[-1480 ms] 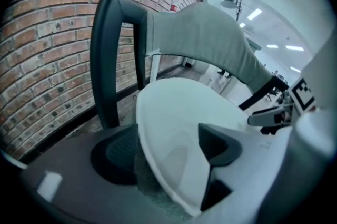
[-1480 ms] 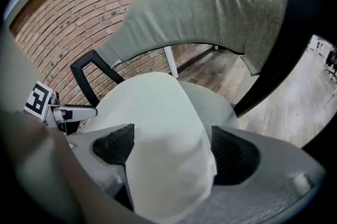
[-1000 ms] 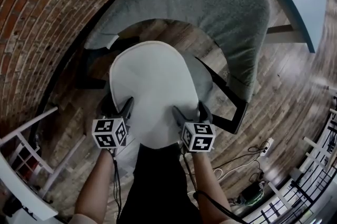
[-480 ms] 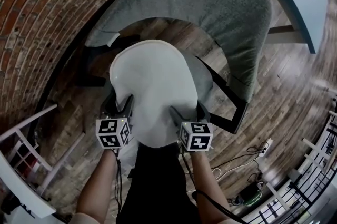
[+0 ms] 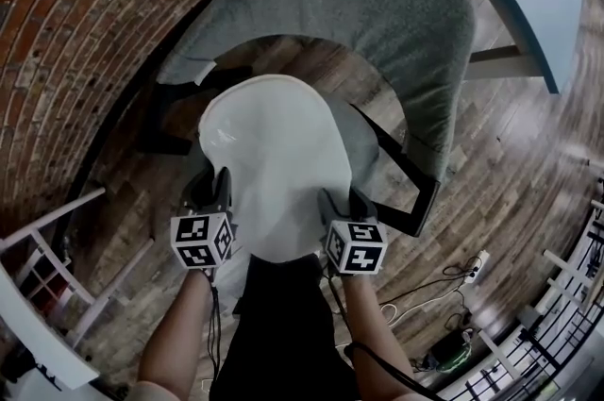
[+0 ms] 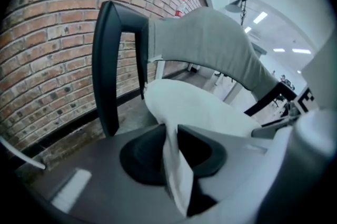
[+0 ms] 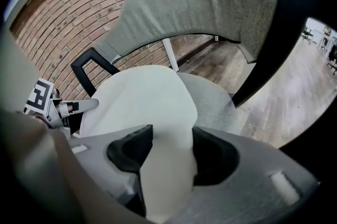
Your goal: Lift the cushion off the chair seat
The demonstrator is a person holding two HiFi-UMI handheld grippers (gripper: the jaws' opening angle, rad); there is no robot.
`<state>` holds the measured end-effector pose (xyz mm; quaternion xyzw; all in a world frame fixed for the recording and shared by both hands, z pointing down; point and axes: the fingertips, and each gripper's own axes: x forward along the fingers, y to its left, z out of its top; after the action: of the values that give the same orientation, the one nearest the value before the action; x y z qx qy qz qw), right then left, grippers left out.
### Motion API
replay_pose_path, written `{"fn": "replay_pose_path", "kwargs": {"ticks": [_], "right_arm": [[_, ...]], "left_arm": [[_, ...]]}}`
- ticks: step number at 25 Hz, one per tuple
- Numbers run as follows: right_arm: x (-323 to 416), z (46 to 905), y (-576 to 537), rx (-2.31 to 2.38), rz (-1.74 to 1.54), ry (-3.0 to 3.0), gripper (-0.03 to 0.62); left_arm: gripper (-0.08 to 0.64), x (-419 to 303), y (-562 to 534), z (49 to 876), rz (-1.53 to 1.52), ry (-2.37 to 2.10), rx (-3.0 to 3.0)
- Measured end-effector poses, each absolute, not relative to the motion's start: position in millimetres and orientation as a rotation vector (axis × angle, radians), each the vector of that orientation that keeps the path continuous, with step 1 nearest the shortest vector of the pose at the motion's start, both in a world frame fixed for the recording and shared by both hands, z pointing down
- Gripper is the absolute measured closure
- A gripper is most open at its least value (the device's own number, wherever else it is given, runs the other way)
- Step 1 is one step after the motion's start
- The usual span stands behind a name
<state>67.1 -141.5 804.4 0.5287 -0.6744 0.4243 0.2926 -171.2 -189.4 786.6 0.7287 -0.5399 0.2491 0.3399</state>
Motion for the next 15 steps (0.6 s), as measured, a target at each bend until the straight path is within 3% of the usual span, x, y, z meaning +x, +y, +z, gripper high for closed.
{"fn": "replay_pose_path", "kwargs": {"ticks": [6,15], "right_arm": [[69,792,-141,1.414,1.105,-1.806,0.435],[70,758,-135,1.408,1.064,-1.841,0.494]], "left_arm": [[0.503,-160,-188,770,0.646,-1.432,1.937],[0.505,-158,-177,734,0.619,-1.489,1.957]]}}
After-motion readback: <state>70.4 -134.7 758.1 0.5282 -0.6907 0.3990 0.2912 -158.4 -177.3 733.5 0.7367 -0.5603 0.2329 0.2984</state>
